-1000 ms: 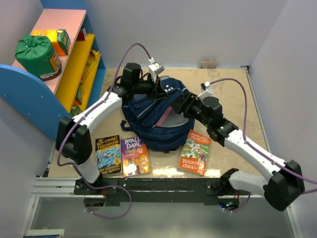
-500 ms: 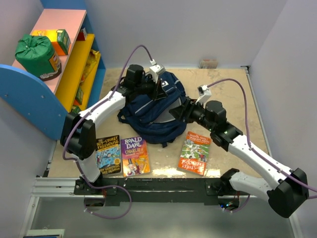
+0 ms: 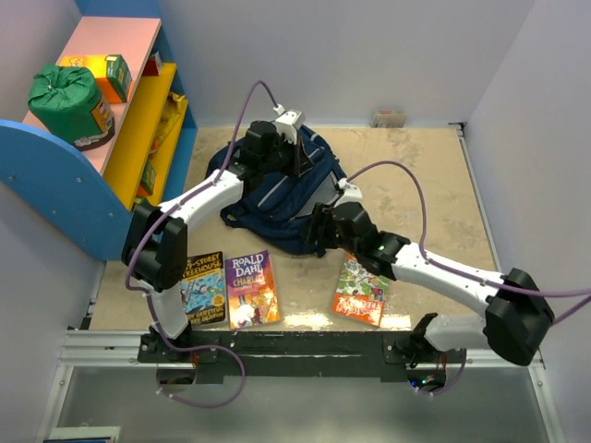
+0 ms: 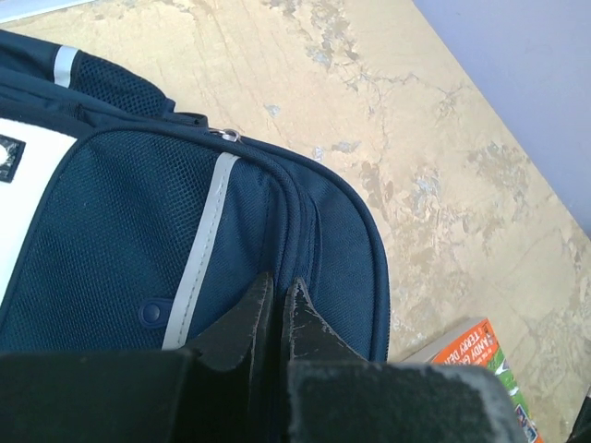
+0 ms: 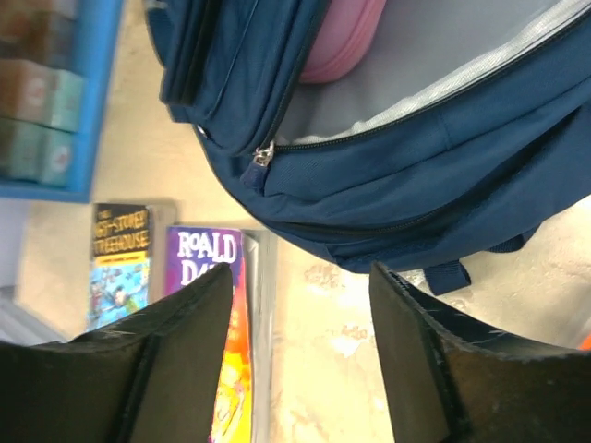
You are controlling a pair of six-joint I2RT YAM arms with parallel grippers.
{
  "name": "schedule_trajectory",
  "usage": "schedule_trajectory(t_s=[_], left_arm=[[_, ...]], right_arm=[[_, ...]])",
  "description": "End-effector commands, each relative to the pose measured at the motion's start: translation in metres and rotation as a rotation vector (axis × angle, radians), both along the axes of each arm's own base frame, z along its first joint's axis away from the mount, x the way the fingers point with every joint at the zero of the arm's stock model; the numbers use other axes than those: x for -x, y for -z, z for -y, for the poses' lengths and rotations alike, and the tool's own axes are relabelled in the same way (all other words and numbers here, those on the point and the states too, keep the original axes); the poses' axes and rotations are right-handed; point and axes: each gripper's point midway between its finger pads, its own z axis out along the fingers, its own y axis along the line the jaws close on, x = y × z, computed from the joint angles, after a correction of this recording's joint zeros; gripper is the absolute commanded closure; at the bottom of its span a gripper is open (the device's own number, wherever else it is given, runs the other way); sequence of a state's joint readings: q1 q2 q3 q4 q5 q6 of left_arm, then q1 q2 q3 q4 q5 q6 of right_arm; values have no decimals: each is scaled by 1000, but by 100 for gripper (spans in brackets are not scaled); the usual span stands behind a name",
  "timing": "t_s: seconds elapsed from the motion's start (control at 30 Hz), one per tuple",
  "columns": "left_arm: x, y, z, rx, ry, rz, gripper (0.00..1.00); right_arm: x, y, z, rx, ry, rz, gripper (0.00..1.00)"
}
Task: Pack the student bag
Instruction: Zip the student bag at the center of the board.
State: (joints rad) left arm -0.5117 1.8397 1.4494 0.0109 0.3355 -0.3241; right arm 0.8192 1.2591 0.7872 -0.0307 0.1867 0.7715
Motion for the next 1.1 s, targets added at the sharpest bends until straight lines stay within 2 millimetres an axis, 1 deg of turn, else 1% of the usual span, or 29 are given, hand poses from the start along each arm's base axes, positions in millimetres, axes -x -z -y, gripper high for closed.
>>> schedule_trajectory(t_s=[0.0, 0.03, 0.07, 0.1, 0.13, 0.17, 0.2, 0.27, 0.37, 0.43, 0.47, 0.5, 0.57, 0.67, 0.73, 0.77, 0.8, 0.83, 0.87, 0.9, 0.93, 0.97, 1.03, 1.07], left_arm=[[-10, -14, 0, 67, -87, -12, 100], [-9, -14, 1, 69, -84, -18, 100], [-10, -13, 1, 69, -87, -21, 100], [-10, -12, 2, 67, -87, -23, 100], [-10, -11, 3, 69, -84, -28, 100], [-10, -10, 2, 67, -86, -30, 100], [-10, -10, 2, 65, -85, -30, 100], [-9, -10, 3, 66, -80, -26, 100], [-8, -11, 2, 66, -75, -21, 100], [-8, -12, 2, 64, -74, -17, 100], [-8, -14, 2, 62, -72, -8, 100], [-7, -16, 2, 63, -70, -5, 100], [-7, -18, 1, 56, -64, 8, 100], [-6, -22, 1, 45, -49, 31, 100], [-2, -25, 1, 38, -29, 38, 100], [-1, -25, 0, 23, -10, 55, 95], [4, -27, -1, 13, 9, 61, 86], [9, -28, 1, 7, 40, 68, 75], [14, -26, -2, -25, 73, 77, 62], [22, -22, -5, -54, 97, 63, 57], [27, -21, -5, -68, 122, 66, 52], [32, -15, -10, -98, 144, 74, 43], [41, -17, -20, -114, 170, 84, 36], [47, -16, -26, -135, 185, 104, 29]], right_arm=[[-20, -32, -18, 2, 127, 153, 38], [-15, -33, -30, 8, 101, 167, 40], [-18, -43, -38, 9, 102, 193, 40], [-20, -29, -45, 53, 103, 187, 41], [-20, -27, -52, 65, 95, 186, 42], [-23, -32, -61, 62, 89, 191, 43], [-25, -21, -66, 89, 86, 181, 43], [-29, -20, -73, 94, 91, 183, 47], [-35, -14, -78, 103, 113, 186, 50], [-36, -2, -78, 130, 119, 166, 52], [-37, -2, -81, 126, 124, 157, 53], [-36, 4, -79, 150, 125, 142, 53], [-37, 6, -81, 143, 133, 129, 53], [-35, 12, -77, 157, 143, 114, 53], [-38, 14, -73, 171, 162, 116, 53], [-39, 18, -72, 181, 167, 111, 53], [-39, 21, -71, 191, 174, 108, 52], [-41, 24, -69, 197, 185, 103, 50], [-42, 27, -68, 201, 189, 94, 50], [-43, 32, -66, 210, 203, 89, 50], [-45, 36, -63, 216, 211, 80, 51], [-46, 39, -61, 213, 221, 73, 51], [-50, 45, -57, 210, 233, 58, 53], [-51, 45, -58, 199, 232, 57, 54]])
